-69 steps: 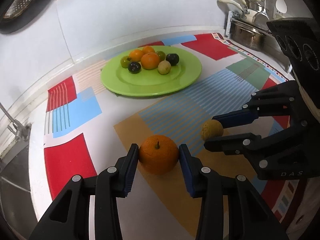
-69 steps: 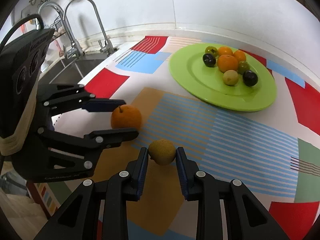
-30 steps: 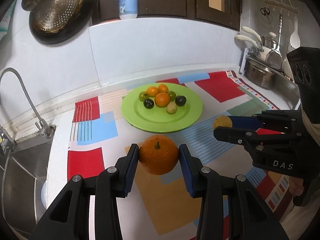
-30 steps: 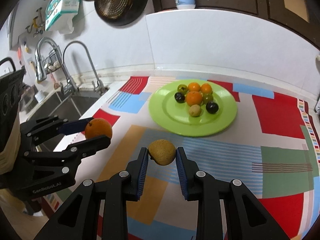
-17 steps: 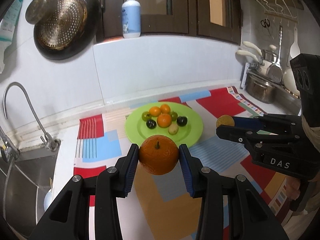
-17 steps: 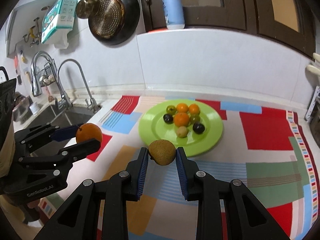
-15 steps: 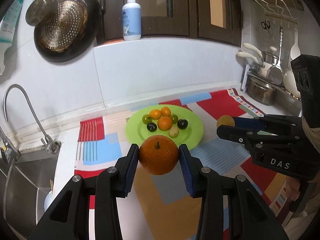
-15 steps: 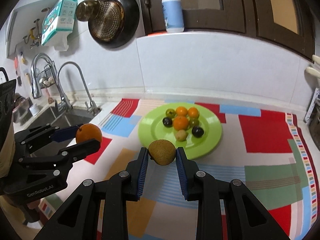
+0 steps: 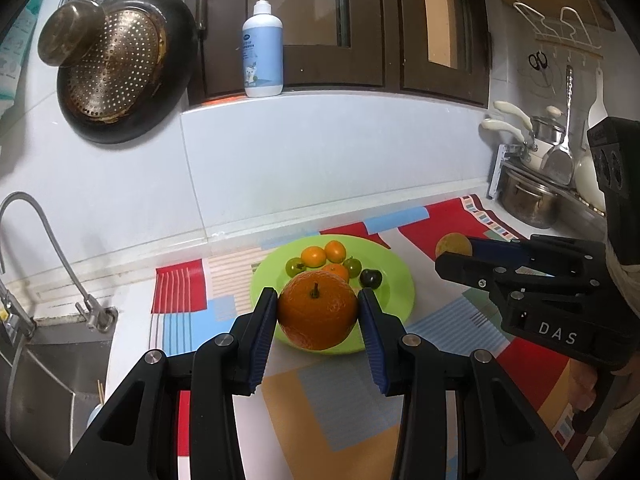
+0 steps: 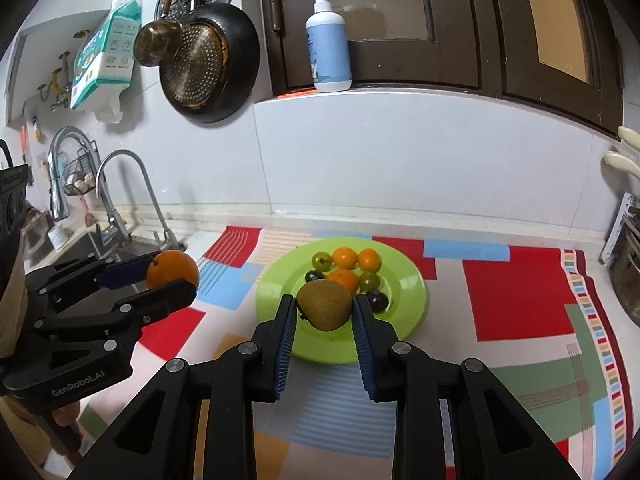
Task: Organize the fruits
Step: 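Carry the orange and the yellow-brown fruit in both tools over the green plate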
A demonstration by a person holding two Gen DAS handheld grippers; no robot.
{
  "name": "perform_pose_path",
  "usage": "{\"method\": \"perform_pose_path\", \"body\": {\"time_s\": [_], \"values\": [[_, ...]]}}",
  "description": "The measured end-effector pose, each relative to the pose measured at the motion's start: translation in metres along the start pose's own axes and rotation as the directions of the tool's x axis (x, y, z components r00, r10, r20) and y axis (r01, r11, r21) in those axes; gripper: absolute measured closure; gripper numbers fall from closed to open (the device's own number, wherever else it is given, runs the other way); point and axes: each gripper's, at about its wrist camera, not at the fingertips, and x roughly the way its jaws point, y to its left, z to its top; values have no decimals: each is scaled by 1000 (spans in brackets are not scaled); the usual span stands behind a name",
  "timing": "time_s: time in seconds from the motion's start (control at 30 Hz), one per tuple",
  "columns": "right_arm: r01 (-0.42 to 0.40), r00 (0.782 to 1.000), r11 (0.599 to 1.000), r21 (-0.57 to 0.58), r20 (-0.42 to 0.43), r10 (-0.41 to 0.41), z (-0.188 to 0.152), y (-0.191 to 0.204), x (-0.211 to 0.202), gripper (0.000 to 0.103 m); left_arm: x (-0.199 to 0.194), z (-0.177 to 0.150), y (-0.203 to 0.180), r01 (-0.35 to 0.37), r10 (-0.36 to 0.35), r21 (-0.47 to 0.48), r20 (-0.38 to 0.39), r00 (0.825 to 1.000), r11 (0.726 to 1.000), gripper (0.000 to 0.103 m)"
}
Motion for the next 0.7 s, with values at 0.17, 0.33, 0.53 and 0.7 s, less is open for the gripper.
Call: {"method": "perform_pose_path", "body": {"time_s": [0.17, 0.33, 0.53, 0.7], "values": [[0, 1000, 1000, 8, -4, 0, 5, -6, 10, 73, 13, 7, 0, -1, 1, 7, 2, 1000, 1000, 62], [1, 1000, 1000, 11, -16, -1, 7, -12, 23, 73, 29, 10, 0, 2, -2, 3, -11, 1000, 1000, 62], [2, 999, 1000, 15, -43, -1, 8, -20, 43, 73, 52, 10, 3, 5, -5, -7, -41, 999, 1000, 62], [7, 997, 1000, 24, -75, -5, 6, -29, 64, 73, 73, 9, 7, 13, -14, -19, -70, 997, 1000, 62]]}}
